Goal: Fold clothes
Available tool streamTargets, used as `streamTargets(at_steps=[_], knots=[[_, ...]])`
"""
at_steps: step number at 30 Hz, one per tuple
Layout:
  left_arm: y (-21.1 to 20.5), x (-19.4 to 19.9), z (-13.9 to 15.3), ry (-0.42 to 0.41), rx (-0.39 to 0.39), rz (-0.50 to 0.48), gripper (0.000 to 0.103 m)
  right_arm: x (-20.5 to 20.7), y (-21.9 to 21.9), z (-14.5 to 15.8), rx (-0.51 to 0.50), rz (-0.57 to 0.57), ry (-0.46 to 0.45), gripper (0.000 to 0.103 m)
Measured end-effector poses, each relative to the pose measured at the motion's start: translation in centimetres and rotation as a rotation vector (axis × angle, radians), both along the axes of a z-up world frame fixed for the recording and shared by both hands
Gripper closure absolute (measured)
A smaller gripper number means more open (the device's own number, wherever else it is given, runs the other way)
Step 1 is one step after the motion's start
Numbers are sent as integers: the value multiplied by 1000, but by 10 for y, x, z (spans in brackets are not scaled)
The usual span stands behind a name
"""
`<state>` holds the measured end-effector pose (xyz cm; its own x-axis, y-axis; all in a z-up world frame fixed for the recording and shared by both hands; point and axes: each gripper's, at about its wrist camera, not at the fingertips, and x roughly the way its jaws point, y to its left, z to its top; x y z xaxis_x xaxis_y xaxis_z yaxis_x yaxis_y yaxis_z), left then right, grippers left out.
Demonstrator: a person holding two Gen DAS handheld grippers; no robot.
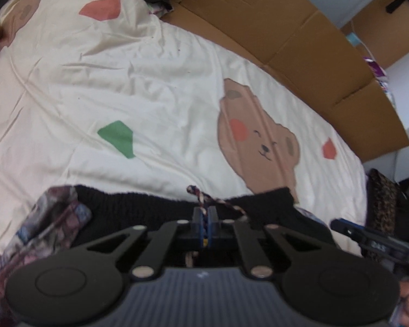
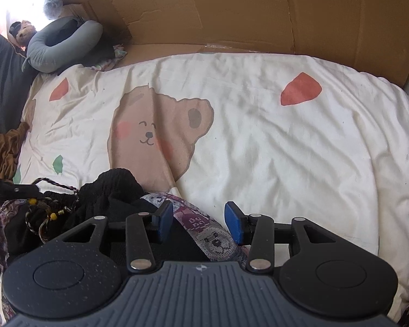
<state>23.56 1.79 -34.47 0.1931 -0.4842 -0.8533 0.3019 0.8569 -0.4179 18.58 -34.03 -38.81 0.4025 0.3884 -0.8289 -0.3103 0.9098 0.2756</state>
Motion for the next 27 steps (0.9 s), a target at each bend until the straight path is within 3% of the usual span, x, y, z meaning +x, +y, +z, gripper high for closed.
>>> streamTargets(at_steps=[16,22,25,27], knots=[[-13,-52,-3,69,-7,-264,100,5,0,1,11,1,-10,54],[-17,-76,-2,115,-40,-444,100,5,1,0,9,6,-10,54],[-20,-84,5,102,-39,-492,90,5,1,-1,7,8,-9,54],[-21,-87,9,91,-38,-504,73,5,1,0,6,9,-11,54]])
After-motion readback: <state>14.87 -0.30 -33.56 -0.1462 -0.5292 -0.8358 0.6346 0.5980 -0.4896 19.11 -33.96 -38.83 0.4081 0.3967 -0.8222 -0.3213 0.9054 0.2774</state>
